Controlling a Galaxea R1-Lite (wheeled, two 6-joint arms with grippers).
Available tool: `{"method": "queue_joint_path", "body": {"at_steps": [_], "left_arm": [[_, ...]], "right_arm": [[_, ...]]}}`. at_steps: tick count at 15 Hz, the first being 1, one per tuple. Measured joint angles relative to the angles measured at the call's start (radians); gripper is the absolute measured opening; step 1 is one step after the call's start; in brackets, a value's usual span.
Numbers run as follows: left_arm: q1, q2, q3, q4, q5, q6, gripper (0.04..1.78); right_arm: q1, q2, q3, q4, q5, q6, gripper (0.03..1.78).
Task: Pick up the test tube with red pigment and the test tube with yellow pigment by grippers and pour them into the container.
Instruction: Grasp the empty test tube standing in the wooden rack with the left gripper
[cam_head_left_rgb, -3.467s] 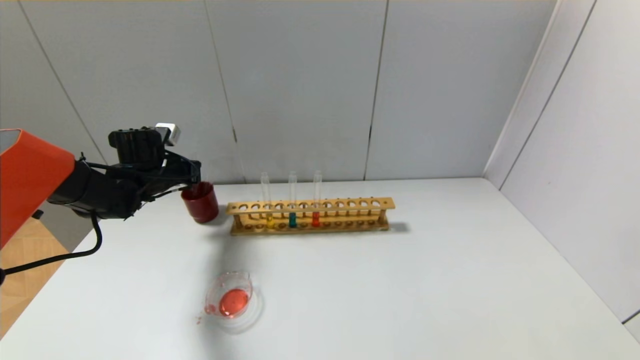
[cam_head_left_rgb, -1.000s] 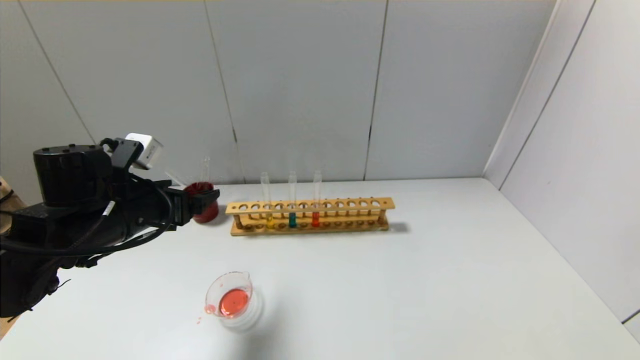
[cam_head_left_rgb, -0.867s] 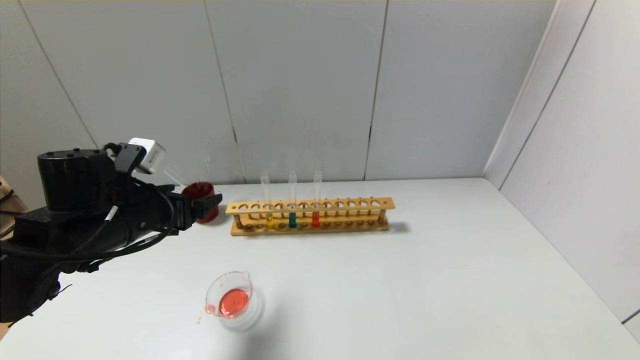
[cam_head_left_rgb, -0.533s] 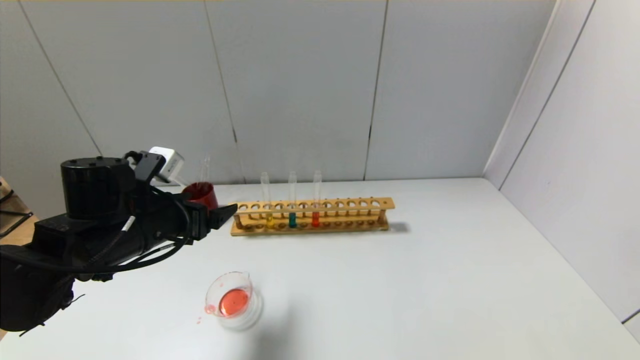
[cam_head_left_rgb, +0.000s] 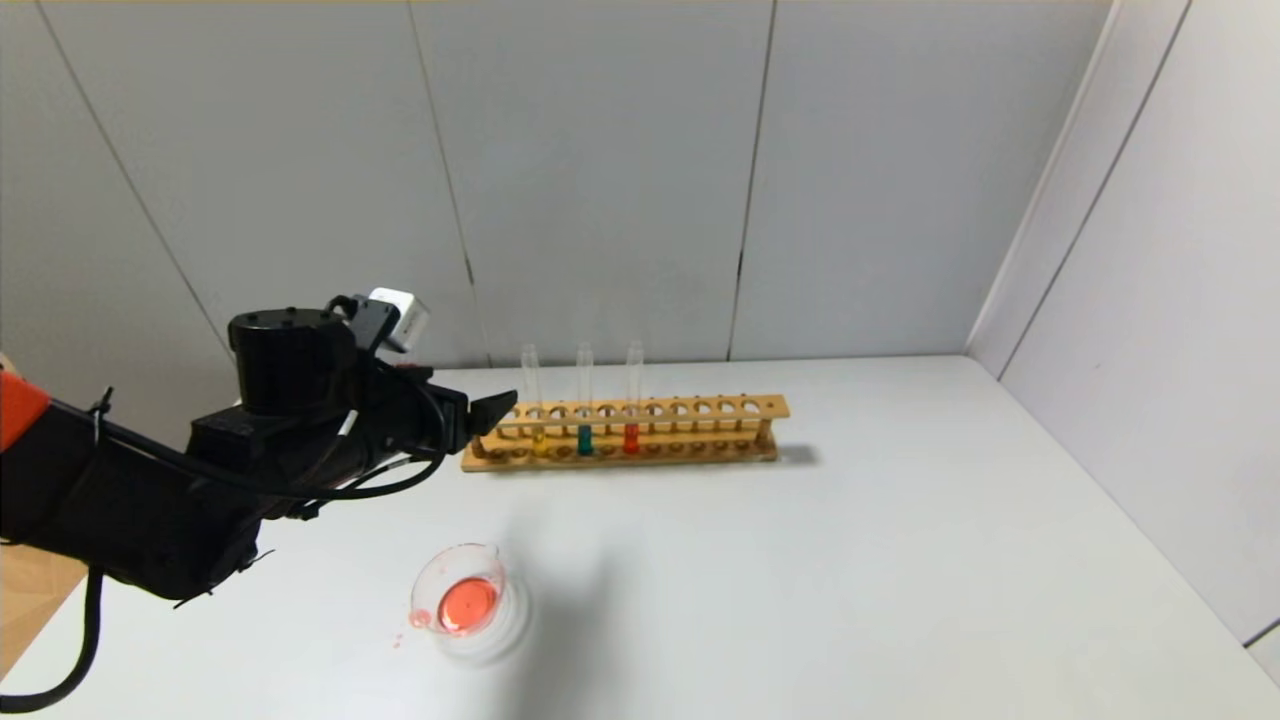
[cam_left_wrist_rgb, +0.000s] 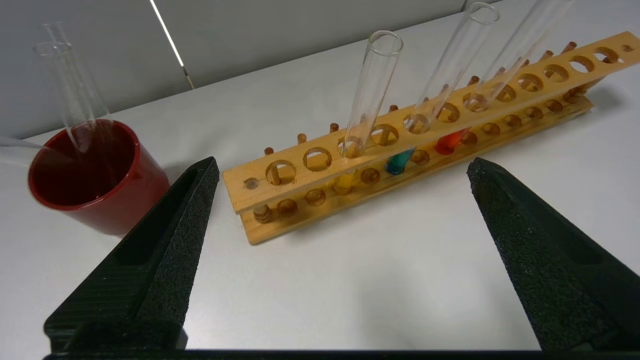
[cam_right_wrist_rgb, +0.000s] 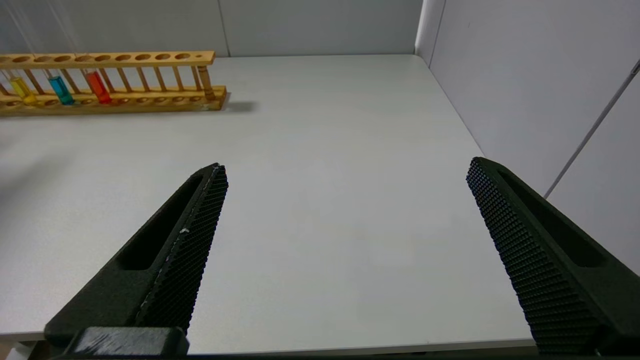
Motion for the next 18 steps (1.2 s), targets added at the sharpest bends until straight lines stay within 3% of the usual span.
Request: {"method": "queue_joint_path", "body": {"at_steps": [11,18], "left_arm": [[-0.008,0.226,-0.250,0.060,-0.020,0.001,1.75],[-0.010,0.313,-0.327,0.086,-0.036,0.000,1.75]], "right_arm": [[0.000,0.000,0.000,0.000,0.000,0.000,1.75],[0.000,0.000,0.000,0.000,0.000,0.000,1.75]]}}
